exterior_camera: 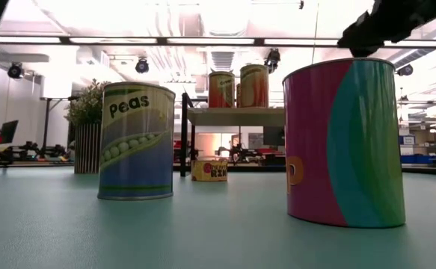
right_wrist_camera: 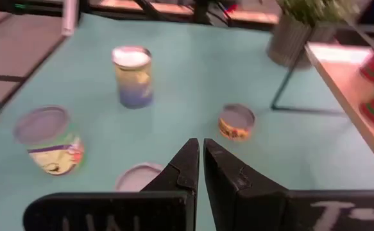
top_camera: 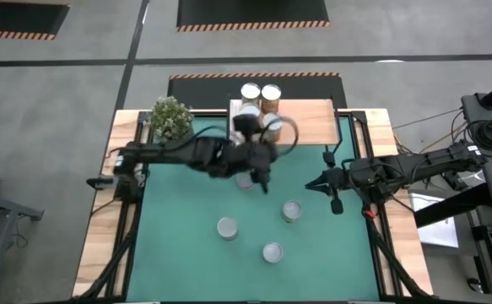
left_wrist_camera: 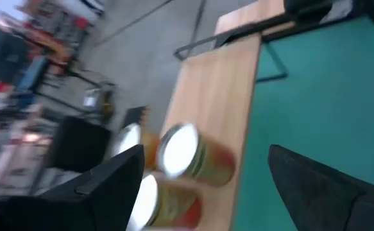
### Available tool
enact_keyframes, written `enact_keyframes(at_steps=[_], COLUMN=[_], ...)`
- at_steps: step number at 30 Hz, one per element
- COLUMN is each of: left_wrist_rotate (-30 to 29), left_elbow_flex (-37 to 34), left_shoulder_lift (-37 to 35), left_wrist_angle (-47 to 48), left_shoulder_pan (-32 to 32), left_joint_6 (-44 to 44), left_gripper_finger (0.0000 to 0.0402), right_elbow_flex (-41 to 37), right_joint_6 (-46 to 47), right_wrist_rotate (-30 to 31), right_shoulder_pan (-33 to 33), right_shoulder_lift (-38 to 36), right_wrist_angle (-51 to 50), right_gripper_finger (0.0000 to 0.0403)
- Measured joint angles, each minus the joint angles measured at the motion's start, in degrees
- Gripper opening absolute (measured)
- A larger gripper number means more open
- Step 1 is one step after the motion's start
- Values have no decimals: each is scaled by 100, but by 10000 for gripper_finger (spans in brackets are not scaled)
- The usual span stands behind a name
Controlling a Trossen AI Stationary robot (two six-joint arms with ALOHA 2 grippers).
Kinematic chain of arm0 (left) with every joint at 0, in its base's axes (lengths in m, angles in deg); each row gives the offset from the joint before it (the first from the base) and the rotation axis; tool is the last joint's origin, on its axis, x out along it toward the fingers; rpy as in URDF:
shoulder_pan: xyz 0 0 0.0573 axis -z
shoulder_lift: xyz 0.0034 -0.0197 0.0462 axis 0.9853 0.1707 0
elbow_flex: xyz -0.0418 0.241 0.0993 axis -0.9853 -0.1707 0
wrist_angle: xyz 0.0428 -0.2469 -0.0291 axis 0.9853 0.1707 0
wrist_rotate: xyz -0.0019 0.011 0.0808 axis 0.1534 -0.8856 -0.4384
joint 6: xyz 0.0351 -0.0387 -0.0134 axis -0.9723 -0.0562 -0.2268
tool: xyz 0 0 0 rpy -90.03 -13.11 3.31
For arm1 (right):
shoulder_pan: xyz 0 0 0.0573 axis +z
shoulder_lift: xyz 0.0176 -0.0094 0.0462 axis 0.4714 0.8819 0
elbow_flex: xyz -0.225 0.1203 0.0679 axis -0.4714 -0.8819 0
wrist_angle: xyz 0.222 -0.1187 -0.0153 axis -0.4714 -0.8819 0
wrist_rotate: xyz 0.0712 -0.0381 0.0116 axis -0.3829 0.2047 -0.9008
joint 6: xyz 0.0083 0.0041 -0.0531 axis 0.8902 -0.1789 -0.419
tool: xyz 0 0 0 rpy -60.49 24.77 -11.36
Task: Pick and place cans onto a shelf
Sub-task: Put the canned pineapple on the shelf
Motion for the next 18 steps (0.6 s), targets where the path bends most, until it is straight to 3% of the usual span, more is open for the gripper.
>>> enact_keyframes(at_steps=[4, 10, 15, 18], left_wrist_rotate=[-252, -255, -726, -711], left_elbow_flex=[-1433, -3675, -5156, -5969], left_shoulder_lift=[-942, -2187, -2986, -3420], left_wrist_angle=[-561, -2310, -4166, -5132], left_shoulder_pan=[213, 467, 605, 659], left_joint_6=[289, 522, 91, -217], left_gripper_finger=[296, 283, 280, 279], right_elbow_flex=[-20, -20, 158, 337], right_joint_6=[199, 504, 630, 592], right_wrist_rotate=[94, 887, 931, 934], right_shoulder_pan=[-2, -4, -42, -77], right_shoulder_lift=[307, 849, 1244, 1460], right_wrist_angle=[28, 294, 529, 565], right_gripper_finger=[12, 12, 12, 12])
